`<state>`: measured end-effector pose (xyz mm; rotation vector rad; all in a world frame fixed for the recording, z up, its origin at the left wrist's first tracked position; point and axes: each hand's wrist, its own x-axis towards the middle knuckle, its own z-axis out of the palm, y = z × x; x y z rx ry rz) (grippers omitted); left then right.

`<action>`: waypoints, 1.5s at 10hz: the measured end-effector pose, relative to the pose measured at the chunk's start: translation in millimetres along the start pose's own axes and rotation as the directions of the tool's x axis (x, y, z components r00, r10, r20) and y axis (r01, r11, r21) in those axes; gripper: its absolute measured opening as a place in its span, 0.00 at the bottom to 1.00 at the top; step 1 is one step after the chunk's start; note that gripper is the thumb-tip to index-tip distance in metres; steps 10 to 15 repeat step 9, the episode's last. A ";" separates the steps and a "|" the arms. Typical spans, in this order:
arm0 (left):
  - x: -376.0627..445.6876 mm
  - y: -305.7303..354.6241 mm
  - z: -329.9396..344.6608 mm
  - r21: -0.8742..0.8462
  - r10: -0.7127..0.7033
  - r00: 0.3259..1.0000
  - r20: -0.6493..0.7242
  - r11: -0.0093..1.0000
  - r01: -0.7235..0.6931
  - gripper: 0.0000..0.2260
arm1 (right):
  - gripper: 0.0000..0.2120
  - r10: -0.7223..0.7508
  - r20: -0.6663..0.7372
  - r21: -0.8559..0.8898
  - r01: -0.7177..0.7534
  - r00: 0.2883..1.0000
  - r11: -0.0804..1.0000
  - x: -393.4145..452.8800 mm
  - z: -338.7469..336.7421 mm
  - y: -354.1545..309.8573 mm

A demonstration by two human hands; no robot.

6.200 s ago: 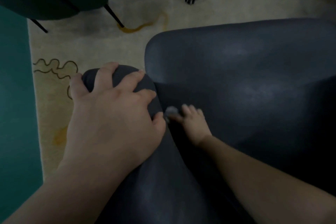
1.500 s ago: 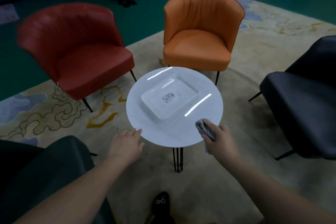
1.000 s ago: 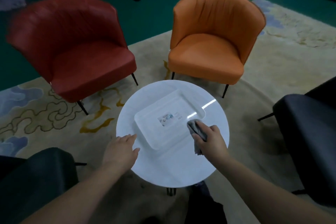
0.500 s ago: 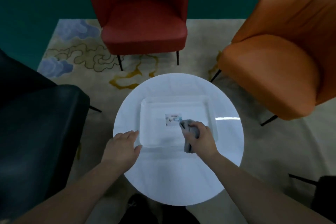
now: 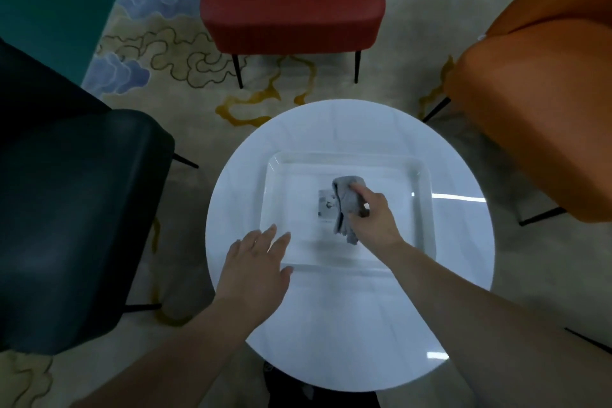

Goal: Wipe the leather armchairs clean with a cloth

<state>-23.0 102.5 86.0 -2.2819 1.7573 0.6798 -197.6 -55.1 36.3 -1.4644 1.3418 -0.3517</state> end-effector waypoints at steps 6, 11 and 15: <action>-1.2 -21.3 11.9 -0.059 -0.070 0.997 0.042 0.996 0.072 0.26 | 0.33 0.058 -0.011 -0.324 -0.059 0.998 0.944 15.7 31.6 30.2; -5.4 -26.6 5.3 -0.003 -0.058 0.995 0.075 0.998 0.059 0.26 | 0.30 0.055 -0.034 -0.464 -0.064 0.998 0.884 -10.1 5.8 24.3; -5.4 -26.6 5.3 -0.003 -0.058 0.995 0.075 0.998 0.059 0.26 | 0.30 0.055 -0.034 -0.464 -0.064 0.998 0.884 -10.1 5.8 24.3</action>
